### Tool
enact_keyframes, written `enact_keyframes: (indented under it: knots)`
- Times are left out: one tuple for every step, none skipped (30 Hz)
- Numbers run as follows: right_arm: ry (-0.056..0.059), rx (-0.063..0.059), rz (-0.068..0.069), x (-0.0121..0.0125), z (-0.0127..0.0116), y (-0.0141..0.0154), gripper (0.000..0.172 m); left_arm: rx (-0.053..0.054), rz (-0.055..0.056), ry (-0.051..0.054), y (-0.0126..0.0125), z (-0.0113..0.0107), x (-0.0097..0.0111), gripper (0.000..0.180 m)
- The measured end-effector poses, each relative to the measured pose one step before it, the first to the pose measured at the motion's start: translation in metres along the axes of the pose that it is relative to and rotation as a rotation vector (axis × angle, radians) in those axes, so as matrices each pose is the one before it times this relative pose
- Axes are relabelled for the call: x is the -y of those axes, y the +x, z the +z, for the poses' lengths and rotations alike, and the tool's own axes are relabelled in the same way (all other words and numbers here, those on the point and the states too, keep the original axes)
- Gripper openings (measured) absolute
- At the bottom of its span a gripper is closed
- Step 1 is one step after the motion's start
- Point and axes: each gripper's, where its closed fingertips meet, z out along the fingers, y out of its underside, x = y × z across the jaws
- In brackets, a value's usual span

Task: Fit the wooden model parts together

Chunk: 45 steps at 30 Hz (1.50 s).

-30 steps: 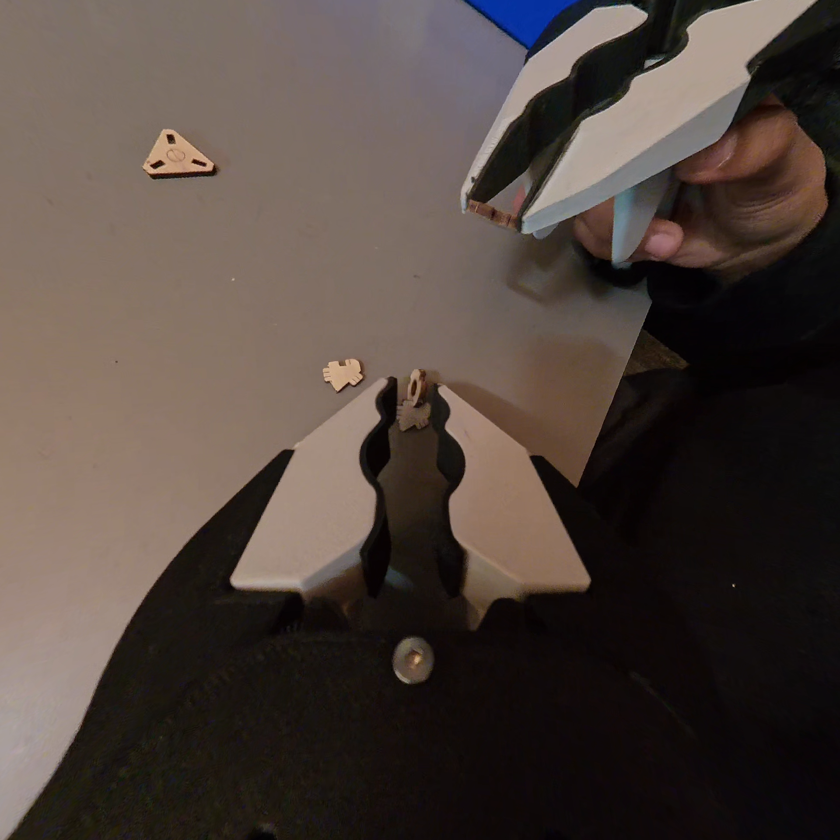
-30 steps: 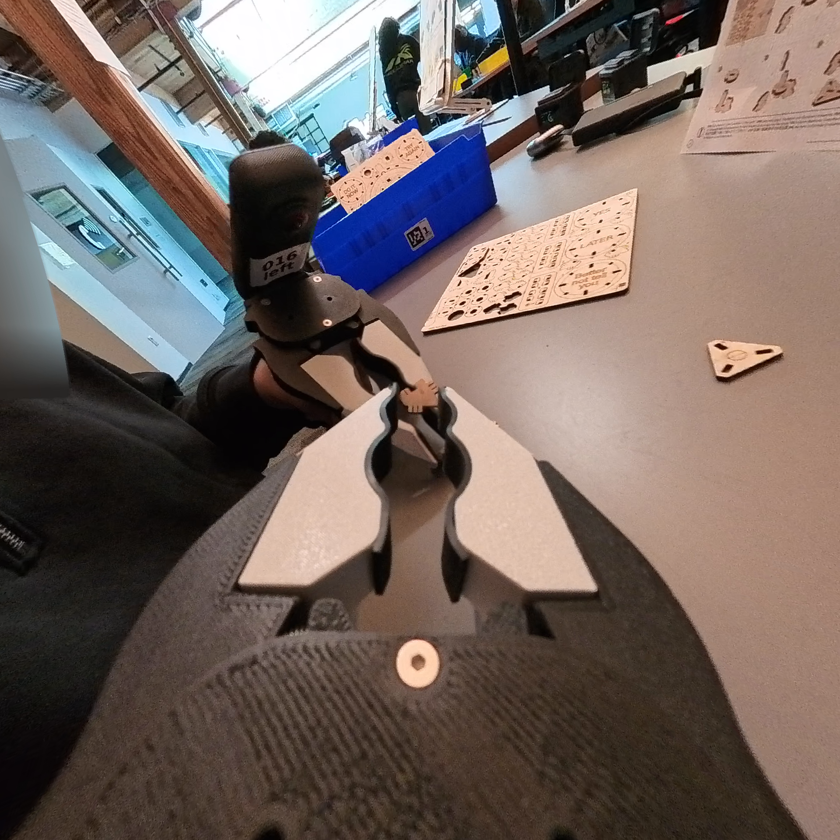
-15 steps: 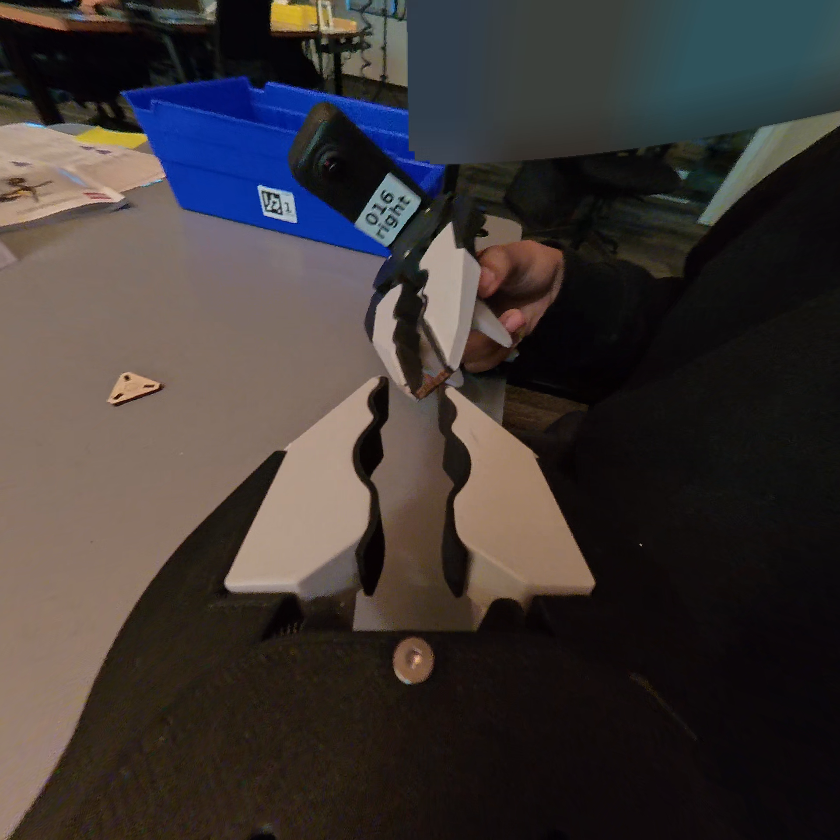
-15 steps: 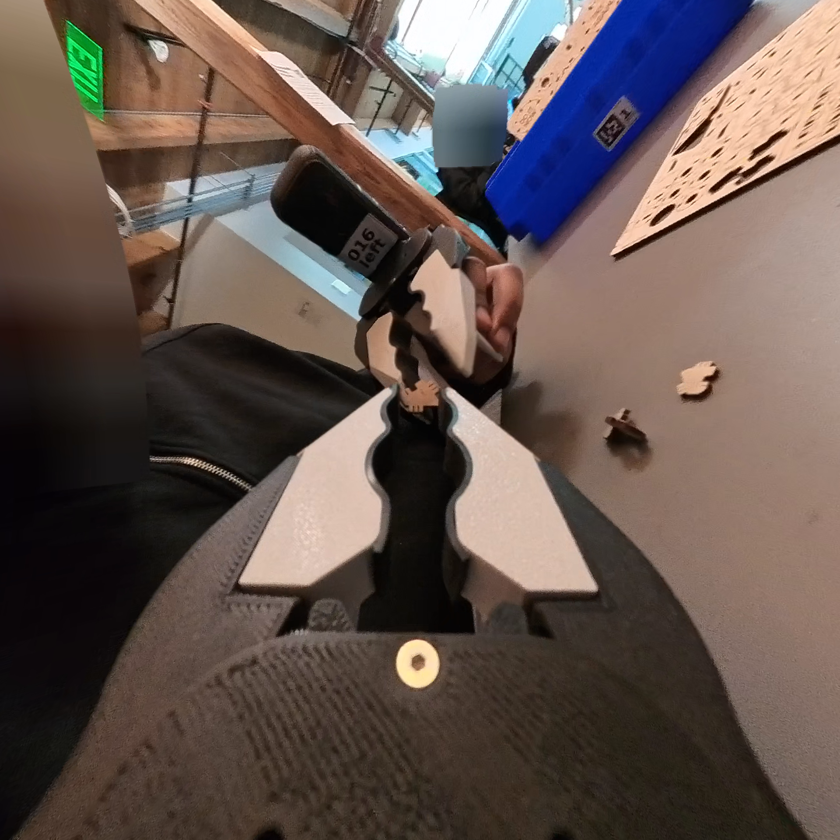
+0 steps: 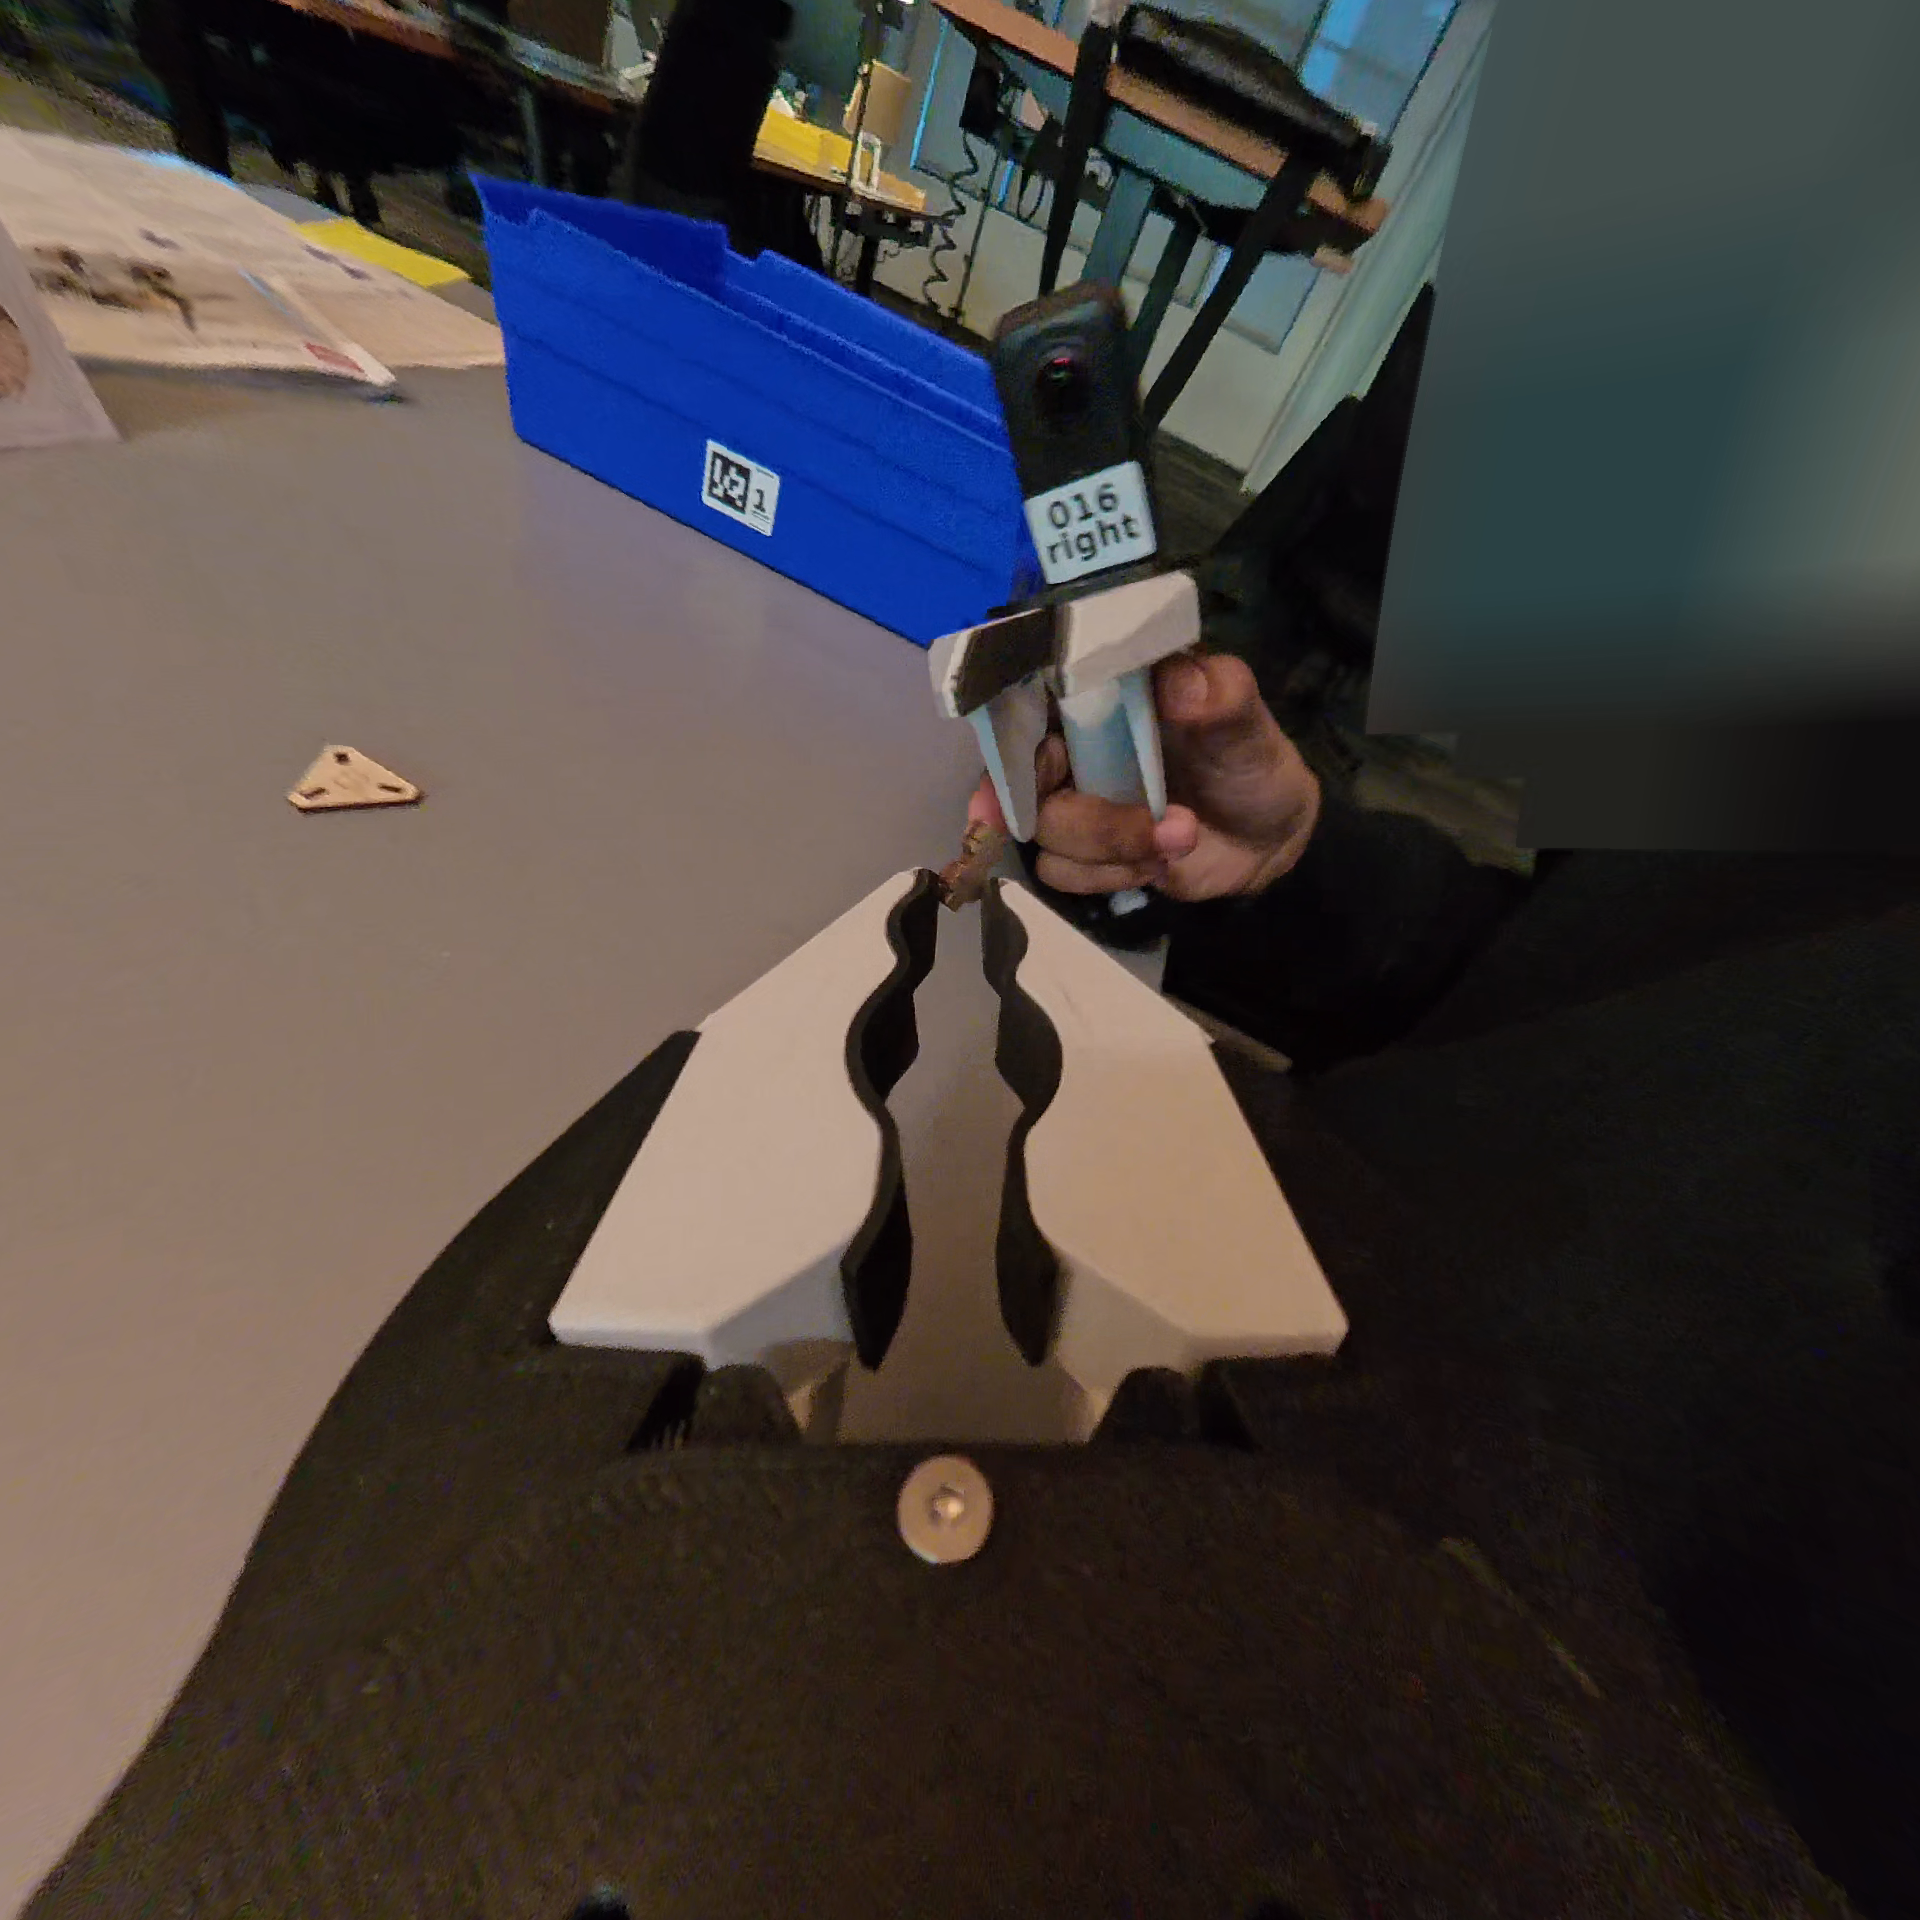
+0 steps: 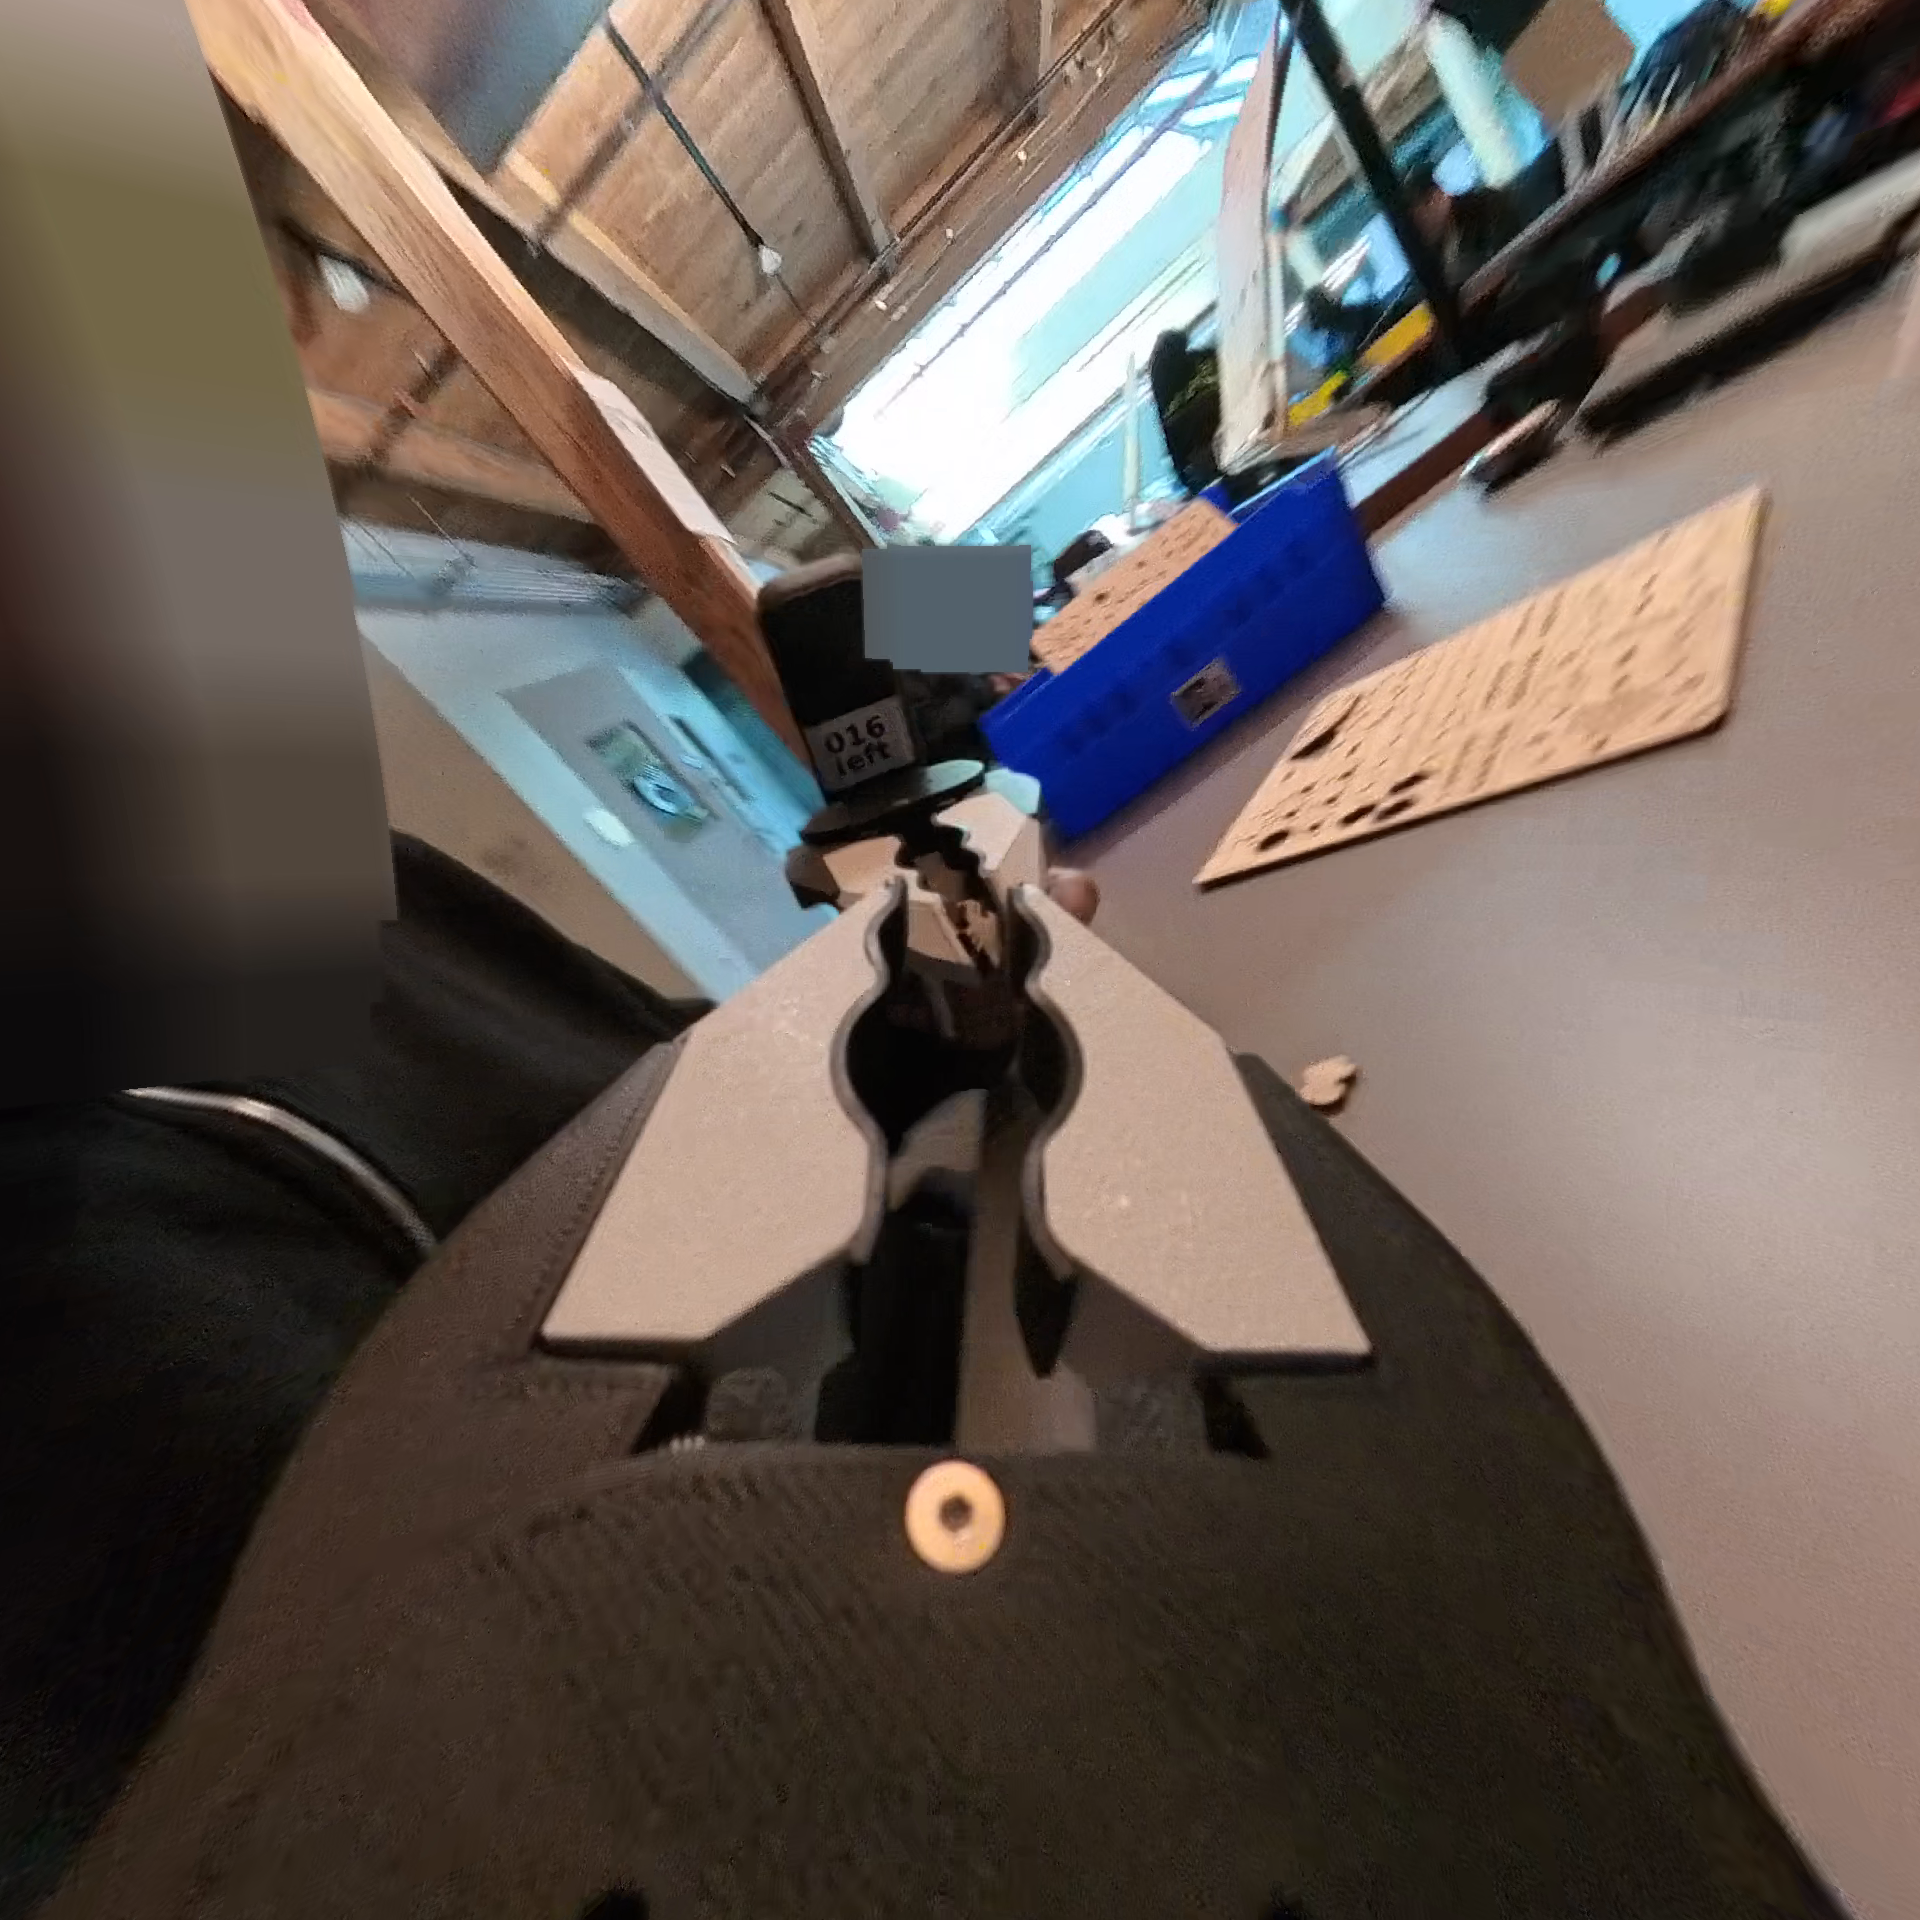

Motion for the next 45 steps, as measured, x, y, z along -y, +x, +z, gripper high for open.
enact_keyframes:
  knots:
    - [-0.0102,-0.0442,-0.0984,-0.00039,0.00133,-0.00044,0.017,-0.017,-0.0455,0.0077,0.00004,0.0007,0.00053,0.006]
    - [-0.0206,-0.0489,-0.0905,-0.00173,0.00195,0.00067,0.017,-0.0075,-0.0359,0.0081,-0.00066,0.00072,0.00065,0.006]
    - [-0.0226,-0.0377,-0.0744,-0.00204,0.00236,-0.00036,0.018,0.0005,-0.0253,0.0081,-0.00114,0.00073,0.00075,0.006]
    - [-0.0204,-0.0257,-0.0544,-0.00208,0.00267,-0.00083,0.018,-0.0021,-0.0143,0.0044,-0.00009,0.00069,0.00049,0.006]
    - [-0.0153,-0.0167,-0.0308,-0.00188,0.00276,-0.00067,0.018,-0.0049,-0.0072,-0.0008,0.00098,0.00083,-0.00008,0.006]
    - [-0.0083,-0.0025,-0.0115,-0.00156,0.00272,-0.00123,0.018,-0.0004,-0.0016,-0.0028,0.00084,0.00076,-0.00026,0.006]
    - [-0.0053,0.0103,0.0064,-0.00162,0.00272,-0.00181,0.018,0.0056,0.0005,-0.0021,0.00021,0.00072,-0.00013,0.006]
    - [-0.0014,0.0134,0.0193,-0.00072,0.00235,-0.0016,0.019,-0.0026,0.0022,-0.0011,0.00151,0.0007,0.00007,0.006]
    - [0.002,0.01,0.0183,-0.00025,0.00188,-0.00086,0.018,-0.0043,0.0011,0.0004,0.00179,0.00071,0.00028,0.006]
    - [-0.002,0.0049,0.0136,-0.00064,0.00144,-0.00025,0.016,-0.0008,0.0016,0.0026,0.00132,0.00055,0.00062,0.006]
    - [-0.0094,-0.0005,0.0106,-0.00154,0.00106,0.0002,0.011,-0.0023,0.0048,0.0037,0.00171,0.00062,0.00067,0.006]
    - [-0.0106,0.002,0.0046,-0.00155,0.00048,-0.00046,0.001,0.0124,0.0062,0.0018,-0.00086,0.00039,0.00017,0.006]
    - [-0.0059,-0.0178,0.0039,-0.00081,-0.00013,0.00226,0.0,0.0139,0.013,-0.0008,-0.00143,-0.00005,-0.00049,0.004]
    - [-0.007,-0.0123,-0.0029,-0.0008,-0.00065,0.00154,0.0,-0.0049,0.0057,0.0013,0.00085,-0.00017,-0.00037,0.004]
    - [-0.0011,0.003,-0.0019,-0.00015,-0.00036,-0.00079,0.0,-0.0128,-0.0086,0.0018,0.00156,0.00015,-0.00022,0.004]
    - [0.0025,0.0016,0.0023,0.00027,-0.00012,-0.0003,0.0,-0.0098,-0.0122,0.0051,0.00073,0.00003,0.0003,0.004]
    - [0.0063,0.0052,0.0019,0.0006,-0.00017,-0.00074,0.0,-0.0087,-0.0085,0.0076,0.00083,-0.00015,0.0007,0.003]
    - [0.0066,0.0017,0.0,0.0009,-0.00046,-0.00028,0.0,-0.0048,-0.0063,0.0075,0.0004,-0.00023,0.00076,0.004]
    - [0.009,-0.0149,-0.0111,0.00149,-0.00104,0.00131,0.0,0.0101,-0.0075,0.0052,-0.00161,-0.00059,0.00112,0.003]
    - [0.0173,-0.0323,-0.0254,0.00338,-0.00229,0.00333,0.0,0.0216,-0.0017,0.0094,-0.00345,-0.00181,0.00212,0.006]
    - [0.0178,-0.0352,-0.0267,0.00469,-0.00379,0.00399,0.0,0.0319,-0.0016,0.0075,-0.0053,-0.00279,0.00208,0.013]
    - [0.0165,-0.0327,-0.0242,0.00511,-0.00461,0.00407,0.0,0.0515,-0.0066,-0.0084,-0.00835,-0.00284,-0.00012,0.02]
    - [0.0123,-0.0364,-0.0303,0.00454,-0.00478,0.00481,0.0,0.0585,0.0014,-0.0339,-0.009,-0.00185,-0.0041,0.023]
    - [0.0048,-0.044,-0.0396,0.00298,-0.00432,0.00552,0.0,0.055,0.0141,-0.0599,-0.00753,-0.00024,-0.00874,0.023]
    - [-0.0005,-0.0426,-0.0404,0.00151,-0.0035,0.00513,0.0,0.0547,0.0208,-0.0755,-0.00605,0.00138,-0.01136,0.023]
    - [-0.004,-0.0328,-0.0371,0.00011,-0.00224,0.00333,0.0,0.0441,0.0321,-0.0616,-0.00279,0.0027,-0.00992,0.022]
    - [-0.0098,-0.0245,-0.037,-0.00129,-0.00089,0.0016,0.0,0.0358,0.036,-0.0393,-0.00007,0.00338,-0.00689,0.022]
    - [-0.019,-0.0191,-0.0365,-0.00343,0.00052,0.00054,0.0,0.0242,0.0365,-0.0269,0.00209,0.0037,-0.0047,0.022]
    - [-0.0285,-0.0167,-0.035,-0.00518,0.00174,-0.00004,0.0,0.0177,0.0349,-0.0219,0.00275,0.00389,-0.00318,0.023]
    - [-0.0329,-0.0128,-0.0348,-0.00643,0.00265,-0.00073,0.0,0.024,0.0293,-0.0208,0.00071,0.00401,-0.00241,0.025]
    - [-0.0352,-0.0105,-0.0338,-0.00742,0.00336,-0.00108,0.0,0.028,0.0257,-0.0211,-0.00105,0.004,-0.00226,0.025]
    - [-0.0375,-0.0088,-0.0277,-0.00751,0.0038,-0.00095,0.0,0.0247,0.0193,-0.0176,-0.00179,0.00367,-0.0019,0.024]
    - [-0.0299,0.002,-0.019,-0.00353,0.00274,-0.00238,0.0,0.0186,0.0119,-0.0191,-0.00186,0.00333,-0.00236,0.021]
    - [-0.0124,-0.0021,-0.0154,-0.00146,0.00146,-0.00137,0.0,0.0079,0.0053,-0.0191,-0.001,0.00272,-0.0027,0.015]
    - [-0.0017,-0.0007,-0.0052,-0.00027,0.00025,-0.00055,0.0,-0.0028,-0.0023,-0.0126,-0.00002,0.00197,-0.00207,0.008]
    - [0.0051,0.0042,0.0011,0.0006,-0.00052,-0.00039,0.0,-0.0028,-0.0076,-0.0034,-0.00047,0.00113,-0.00083,0.002]
    - [0.0074,0.0064,0.0049,0.00088,-0.00082,-0.00035,0.0,-0.0035,-0.0073,0.0015,-0.00059,0.00019,0.0,0.002]
    - [0.0054,0.0112,0.0063,0.00066,-0.0006,-0.00065,0.0,-0.0053,-0.0079,0.0021,-0.00067,-0.00058,0.00039,0.001]
    - [0.0023,0.0135,0.005,0.00027,-0.0003,-0.00118,0.0,-0.0058,-0.009,0.0074,-0.00118,-0.00123,0.00109,0.001]
    - [-0.0002,0.0078,0.0025,-0.00006,-0.00004,-0.00068,0.0,-0.0107,-0.0162,0.0213,-0.00114,-0.00218,0.0032,0.002]
    - [-0.0028,0.0084,-0.0021,-0.00036,0.00034,-0.00131,0.0,-0.025,-0.0337,0.0404,-0.00034,-0.00338,0.00578,0.001]
    - [-0.0063,0.0128,-0.0076,-0.00081,0.00057,-0.00234,0.0,-0.0446,-0.0566,0.0563,0.00017,-0.00429,0.00788,0.001]
    - [-0.0108,0.0086,-0.0109,-0.00135,0.00094,-0.00218,0.0,-0.0624,-0.0784,0.0568,0.00045,-0.0044,0.00805,0.001]
    - [-0.0151,0.0038,-0.0207,-0.00196,0.00095,-0.00182,0.0,-0.0802,-0.0905,0.05,0.00098,-0.0044,0.00745,0.001]
    - [-0.0155,0.0075,-0.0518,-0.00259,-0.00019,-0.0031,0.0,-0.0868,-0.0939,0.0463,0.00094,-0.00438,0.00747,0.001]
